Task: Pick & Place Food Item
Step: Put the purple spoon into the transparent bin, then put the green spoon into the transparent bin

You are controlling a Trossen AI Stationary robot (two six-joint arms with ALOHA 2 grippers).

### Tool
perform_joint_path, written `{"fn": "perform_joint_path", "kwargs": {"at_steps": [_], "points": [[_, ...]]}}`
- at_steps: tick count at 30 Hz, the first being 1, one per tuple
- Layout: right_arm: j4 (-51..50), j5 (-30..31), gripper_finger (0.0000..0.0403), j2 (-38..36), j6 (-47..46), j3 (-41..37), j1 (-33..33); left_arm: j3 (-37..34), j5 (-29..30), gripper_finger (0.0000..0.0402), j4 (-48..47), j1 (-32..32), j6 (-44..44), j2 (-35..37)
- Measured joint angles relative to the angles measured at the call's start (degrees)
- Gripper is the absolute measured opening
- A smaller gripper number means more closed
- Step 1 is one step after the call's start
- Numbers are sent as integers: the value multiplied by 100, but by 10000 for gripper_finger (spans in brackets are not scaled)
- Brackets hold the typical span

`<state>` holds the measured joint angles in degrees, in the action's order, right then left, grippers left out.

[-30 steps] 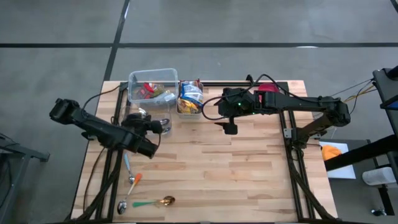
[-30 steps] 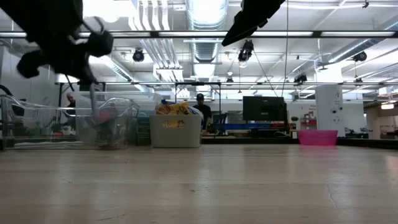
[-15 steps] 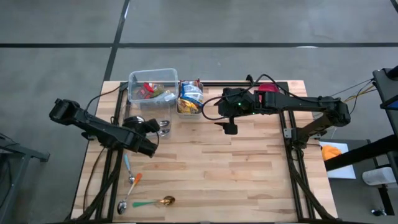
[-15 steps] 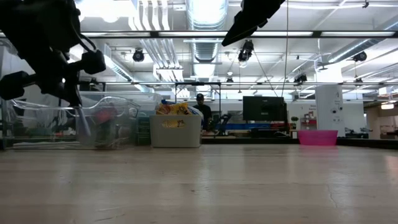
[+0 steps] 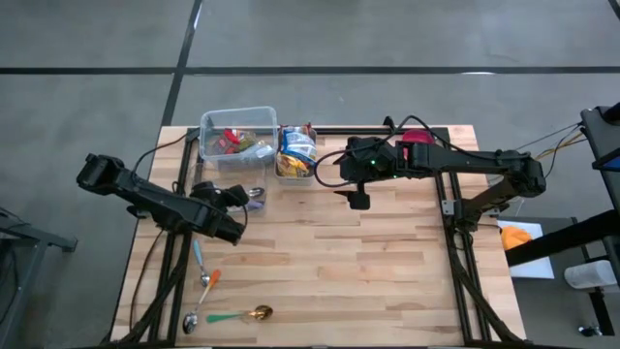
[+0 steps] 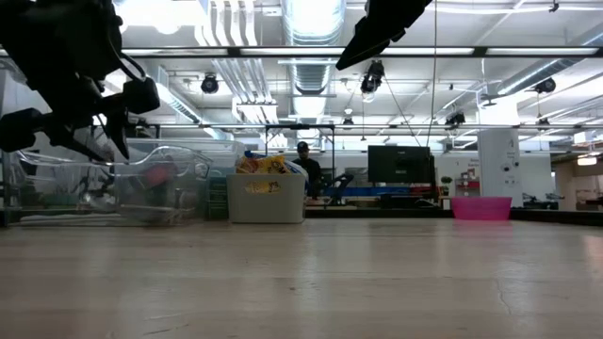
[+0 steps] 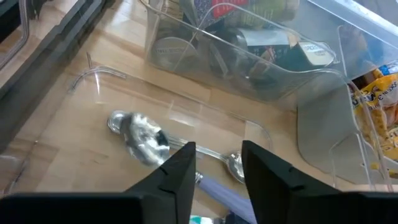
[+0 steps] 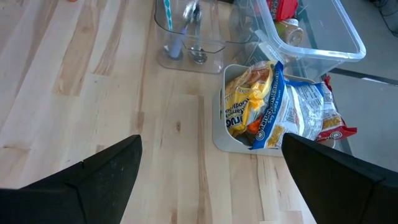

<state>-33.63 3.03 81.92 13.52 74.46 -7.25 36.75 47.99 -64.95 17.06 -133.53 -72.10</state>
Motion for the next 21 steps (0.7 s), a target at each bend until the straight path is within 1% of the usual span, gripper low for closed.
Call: {"fn": "perform_joint_path", "kwargs": {"at_steps": [4,12,16,21], "points": [[0,0,384,-1,1,2,-1,0,3,144,-4,0,2,0],[0,0,384,-1,0,2,-2,4,42,145,-2,0,17,4],[1,0,384,-1,2,2,-2,41,44,145,37,0,80,142],[0,1,384,-1,1,2,0,421,50,145,-7,0,915,436]]}}
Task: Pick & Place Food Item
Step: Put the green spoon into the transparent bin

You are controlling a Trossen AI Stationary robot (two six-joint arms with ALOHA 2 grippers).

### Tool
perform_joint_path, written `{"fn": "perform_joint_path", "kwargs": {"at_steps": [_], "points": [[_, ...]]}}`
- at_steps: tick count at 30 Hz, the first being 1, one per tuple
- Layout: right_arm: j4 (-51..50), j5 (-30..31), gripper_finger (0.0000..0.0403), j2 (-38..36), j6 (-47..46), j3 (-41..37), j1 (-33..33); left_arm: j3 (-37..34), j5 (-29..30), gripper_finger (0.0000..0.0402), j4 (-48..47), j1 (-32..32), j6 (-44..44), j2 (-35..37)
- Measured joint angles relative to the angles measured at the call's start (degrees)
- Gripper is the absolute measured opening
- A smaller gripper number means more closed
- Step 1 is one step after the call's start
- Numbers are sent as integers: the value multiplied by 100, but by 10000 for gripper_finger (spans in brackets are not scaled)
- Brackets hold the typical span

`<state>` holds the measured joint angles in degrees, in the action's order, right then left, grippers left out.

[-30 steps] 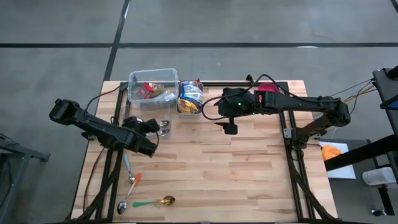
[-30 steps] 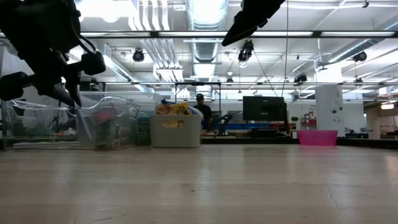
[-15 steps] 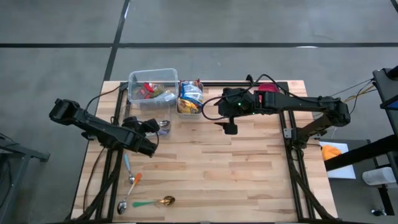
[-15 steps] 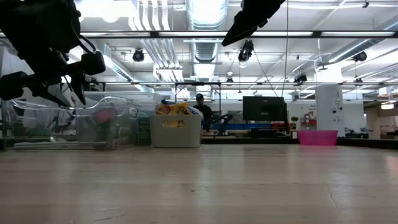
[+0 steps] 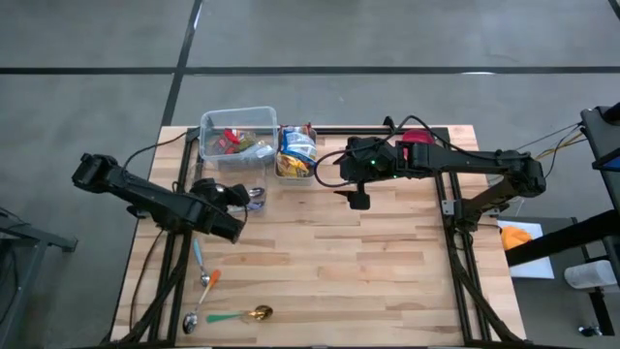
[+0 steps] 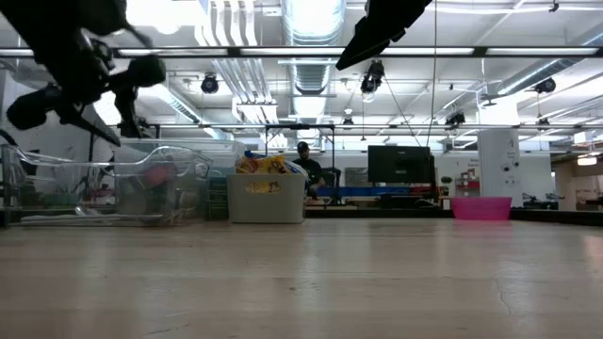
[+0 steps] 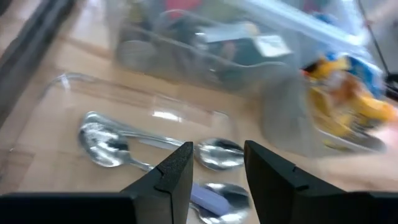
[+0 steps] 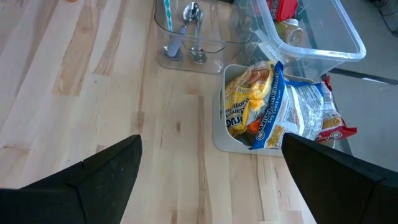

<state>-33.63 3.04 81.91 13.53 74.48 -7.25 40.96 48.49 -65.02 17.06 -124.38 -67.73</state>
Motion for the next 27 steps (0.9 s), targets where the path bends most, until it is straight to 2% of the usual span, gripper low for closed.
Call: {"fn": "perform_joint_path", "kwargs": {"at_steps": [3,5,12,20,27], "points": [[2,-1,384,0,-1,0,-2,338,-19,145,-12,0,633,181],[1,-1,384,1,-1,0,-2,592,-234,145,-9,0,1103,276],[2,-1,384,2,-1,-1,0,1501,-1733,146,124,15,2536,222],[-1,0,384,0,1,-1,0,1848,-3152,146,717,539,2988,-416],[1,-1,384,2,-1,0,0,1891,-4546,146,1171,1266,2131,-1033]]}}
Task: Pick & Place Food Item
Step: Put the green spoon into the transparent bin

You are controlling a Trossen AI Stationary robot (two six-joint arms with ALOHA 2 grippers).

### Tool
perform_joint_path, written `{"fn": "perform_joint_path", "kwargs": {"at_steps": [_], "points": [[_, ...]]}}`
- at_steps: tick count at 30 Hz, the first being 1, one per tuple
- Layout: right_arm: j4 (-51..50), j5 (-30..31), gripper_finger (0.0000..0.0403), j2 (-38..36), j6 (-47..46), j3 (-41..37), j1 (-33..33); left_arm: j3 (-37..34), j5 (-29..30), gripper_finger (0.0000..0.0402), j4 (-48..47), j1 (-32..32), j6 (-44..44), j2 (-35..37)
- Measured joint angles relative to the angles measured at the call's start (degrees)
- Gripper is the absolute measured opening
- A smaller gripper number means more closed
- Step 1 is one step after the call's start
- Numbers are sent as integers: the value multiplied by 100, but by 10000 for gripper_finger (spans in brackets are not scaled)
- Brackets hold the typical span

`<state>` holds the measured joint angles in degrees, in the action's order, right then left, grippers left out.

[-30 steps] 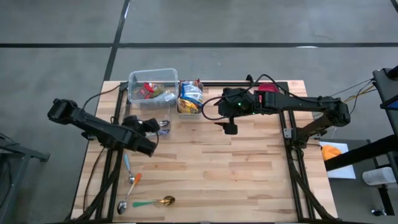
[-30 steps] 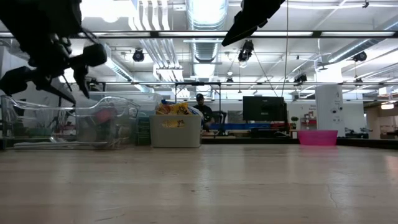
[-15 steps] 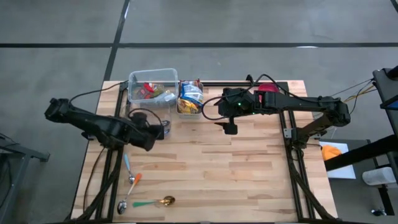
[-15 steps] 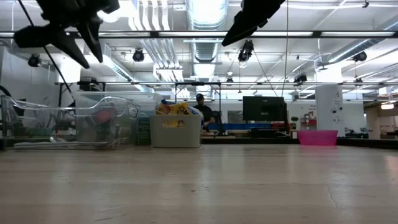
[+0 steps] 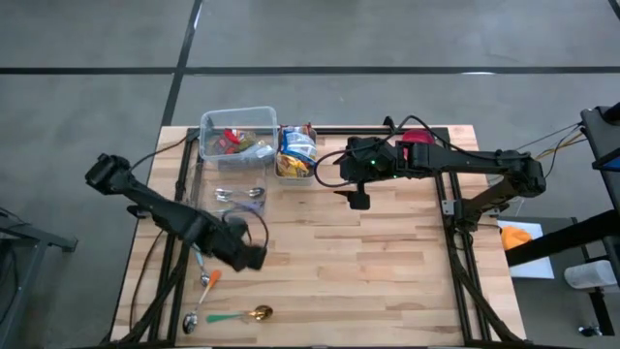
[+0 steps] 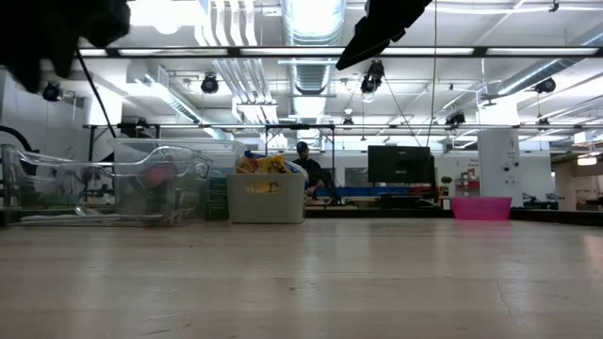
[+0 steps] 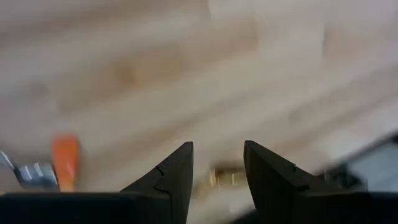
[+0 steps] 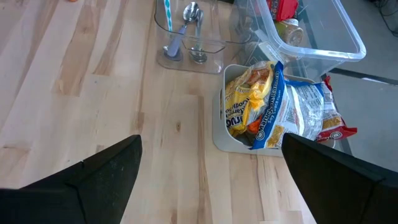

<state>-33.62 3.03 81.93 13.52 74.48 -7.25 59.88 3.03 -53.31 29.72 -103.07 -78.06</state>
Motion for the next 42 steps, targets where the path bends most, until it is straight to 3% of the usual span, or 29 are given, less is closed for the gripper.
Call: {"fn": "perform_joint_path", "kwargs": {"at_steps": [5,11,16,25,32,36,42], "points": [[-2,0,384,-2,0,-1,-1,25,-610,146,361,559,-543,-304],[2,2,384,-2,0,-2,-2,93,-633,146,782,1017,-779,-475],[-1,0,384,-2,0,-2,0,95,-628,146,1236,1290,-436,-629],[0,2,384,-2,0,0,-2,67,-609,146,1439,1448,194,-878],[-1,0,384,-2,0,0,-2,48,-605,146,1511,1429,-181,-867],[-1,0,384,-2,0,-2,-2,52,-522,146,1687,1547,-181,-895],[1,1,384,-2,0,-1,-1,52,79,145,2157,1773,-57,-1156]]}}
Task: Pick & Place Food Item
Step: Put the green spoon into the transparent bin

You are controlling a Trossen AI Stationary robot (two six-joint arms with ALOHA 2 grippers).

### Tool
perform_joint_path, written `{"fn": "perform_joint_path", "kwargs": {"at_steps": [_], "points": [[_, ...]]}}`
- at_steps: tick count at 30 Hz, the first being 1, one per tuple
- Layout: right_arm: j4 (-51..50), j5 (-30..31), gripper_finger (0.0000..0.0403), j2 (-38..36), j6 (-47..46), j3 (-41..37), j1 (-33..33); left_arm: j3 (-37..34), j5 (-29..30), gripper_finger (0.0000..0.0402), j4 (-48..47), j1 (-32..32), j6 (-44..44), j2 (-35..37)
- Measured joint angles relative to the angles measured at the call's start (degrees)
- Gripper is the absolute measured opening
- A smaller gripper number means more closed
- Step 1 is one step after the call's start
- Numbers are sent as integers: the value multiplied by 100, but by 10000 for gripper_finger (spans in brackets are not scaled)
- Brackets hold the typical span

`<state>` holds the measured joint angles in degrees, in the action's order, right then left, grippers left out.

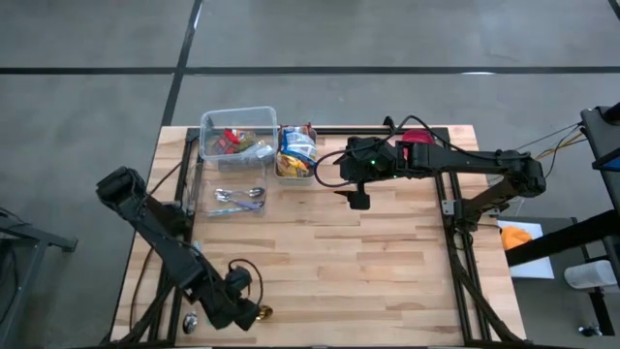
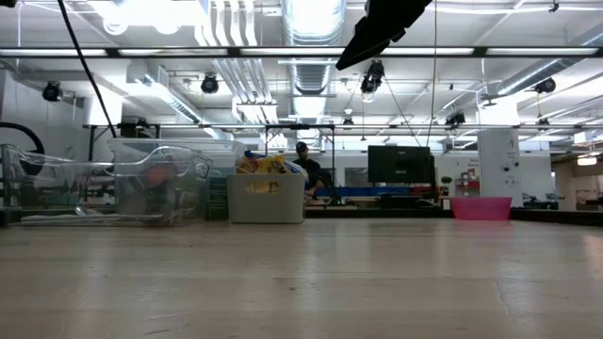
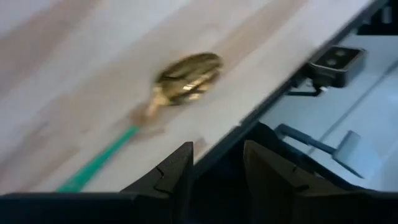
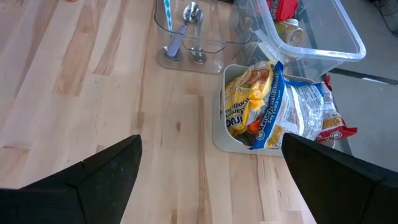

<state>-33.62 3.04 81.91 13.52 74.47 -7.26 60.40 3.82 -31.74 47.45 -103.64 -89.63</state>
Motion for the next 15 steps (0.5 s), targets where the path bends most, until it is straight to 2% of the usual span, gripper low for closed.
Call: {"fn": "perform_joint_path", "kwargs": {"at_steps": [7,15], "points": [[-1,-1,384,2,0,1,1,2,-139,145,1297,118,12,-406],[-4,0,384,1,2,-1,0,139,-405,145,1413,370,-152,-627]]}}
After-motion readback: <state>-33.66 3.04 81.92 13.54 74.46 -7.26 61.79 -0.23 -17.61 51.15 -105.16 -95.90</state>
